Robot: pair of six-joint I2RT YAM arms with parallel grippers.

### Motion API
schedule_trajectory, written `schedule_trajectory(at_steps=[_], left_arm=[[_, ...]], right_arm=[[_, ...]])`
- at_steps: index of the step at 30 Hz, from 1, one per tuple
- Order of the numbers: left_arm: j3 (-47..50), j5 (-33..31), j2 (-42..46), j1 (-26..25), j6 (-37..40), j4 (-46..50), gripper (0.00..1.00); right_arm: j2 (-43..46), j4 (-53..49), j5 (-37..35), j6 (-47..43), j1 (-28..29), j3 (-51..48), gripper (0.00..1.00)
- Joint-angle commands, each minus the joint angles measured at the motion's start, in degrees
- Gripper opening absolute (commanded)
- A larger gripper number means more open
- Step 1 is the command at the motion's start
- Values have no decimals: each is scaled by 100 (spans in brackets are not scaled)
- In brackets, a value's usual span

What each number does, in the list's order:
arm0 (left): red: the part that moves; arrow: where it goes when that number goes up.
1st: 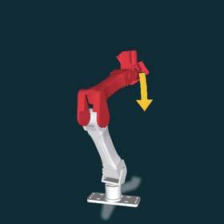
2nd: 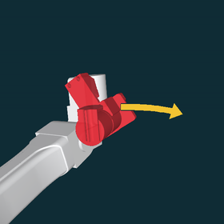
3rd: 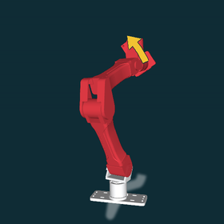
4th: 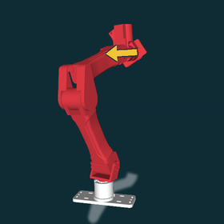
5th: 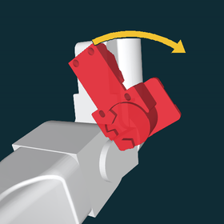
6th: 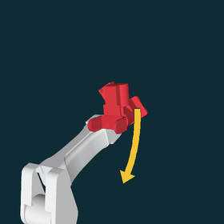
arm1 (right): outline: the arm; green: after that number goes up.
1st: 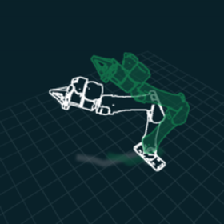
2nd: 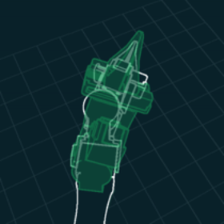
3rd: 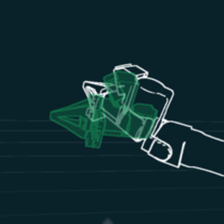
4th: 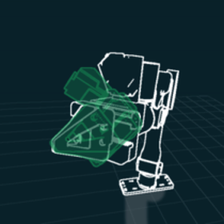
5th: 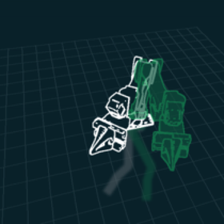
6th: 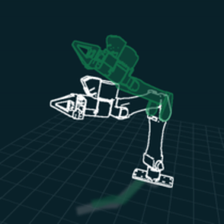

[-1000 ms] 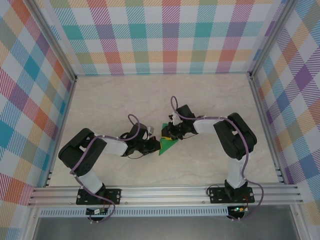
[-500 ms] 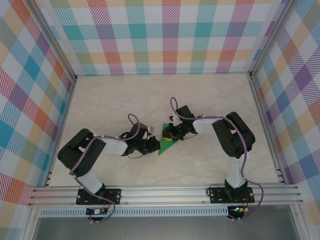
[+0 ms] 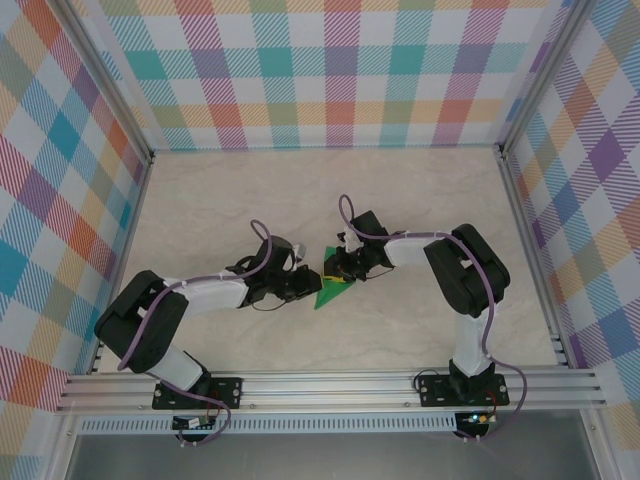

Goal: Fold a paper plane with a square sheet of paper (pick it up from the middle)
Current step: Fourth fold the wing at the center of the table.

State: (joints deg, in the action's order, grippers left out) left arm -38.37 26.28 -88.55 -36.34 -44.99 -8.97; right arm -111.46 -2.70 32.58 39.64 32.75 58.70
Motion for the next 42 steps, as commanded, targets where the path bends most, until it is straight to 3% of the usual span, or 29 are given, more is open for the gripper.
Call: schedule_trajectory(at_steps=[1, 10, 24, 34, 42], left_arm=[[-295, 359, -378, -58, 66, -153, 16], [-338, 442, -997, -75, 62, -417, 15], [77, -106, -918, -75, 493, 385, 13], [-320, 137, -309, -76, 524, 645, 16], [-487, 625, -582, -150, 386, 387, 18]], right_arm=[[-256, -518, -425, -129, 2, -33, 20], [-253, -521, -438, -132, -2, -78, 21], [-227, -624, -523, -190, -6, -108, 21], [-245, -634, -533, -195, -3, -122, 21], [-218, -618, -560, -171, -2, -157, 21]])
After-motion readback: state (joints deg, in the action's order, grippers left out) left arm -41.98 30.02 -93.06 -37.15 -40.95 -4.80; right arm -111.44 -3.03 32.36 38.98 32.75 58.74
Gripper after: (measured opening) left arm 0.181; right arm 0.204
